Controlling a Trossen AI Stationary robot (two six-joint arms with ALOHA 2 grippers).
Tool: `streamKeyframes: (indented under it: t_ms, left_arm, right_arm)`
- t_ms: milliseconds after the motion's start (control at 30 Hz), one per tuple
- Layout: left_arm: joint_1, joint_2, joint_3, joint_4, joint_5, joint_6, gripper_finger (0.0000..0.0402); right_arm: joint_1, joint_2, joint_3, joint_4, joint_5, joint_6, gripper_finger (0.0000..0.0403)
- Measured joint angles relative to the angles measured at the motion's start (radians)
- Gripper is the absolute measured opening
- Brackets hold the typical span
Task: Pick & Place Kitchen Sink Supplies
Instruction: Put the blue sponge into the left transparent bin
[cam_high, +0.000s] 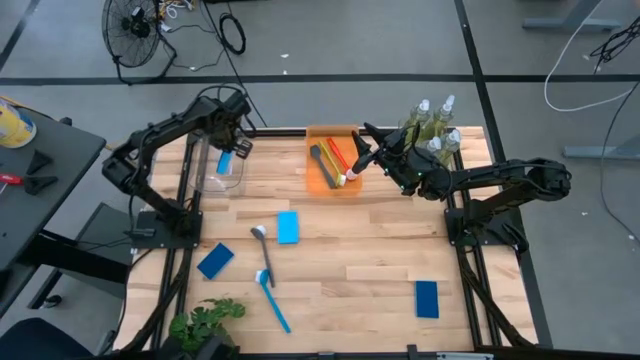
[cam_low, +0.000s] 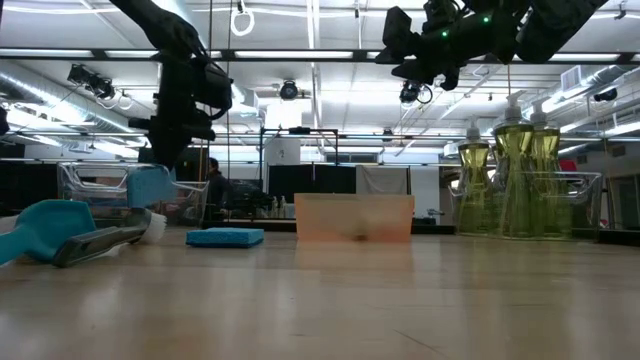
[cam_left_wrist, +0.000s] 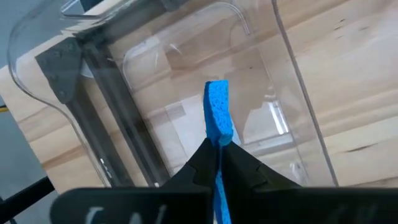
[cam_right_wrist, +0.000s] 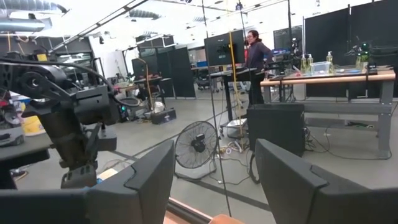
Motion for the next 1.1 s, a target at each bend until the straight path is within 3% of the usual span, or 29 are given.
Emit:
streamKeyframes:
  t_ms: [733, 1100]
  left_arm:
    - [0.0, 0.008, 0.0, -0.006, 0.018, 0.0, 0.004]
    - [0.0, 0.008, 0.0, -0.008, 0.016, 0.0, 0.0123]
  right_arm:
    - [0.0, 0.0, 0.0, 0.0, 0.002, -0.001, 0.0226]
    - [0.0, 0.0, 0.0, 0.0, 0.003, -0.003, 0.0226]
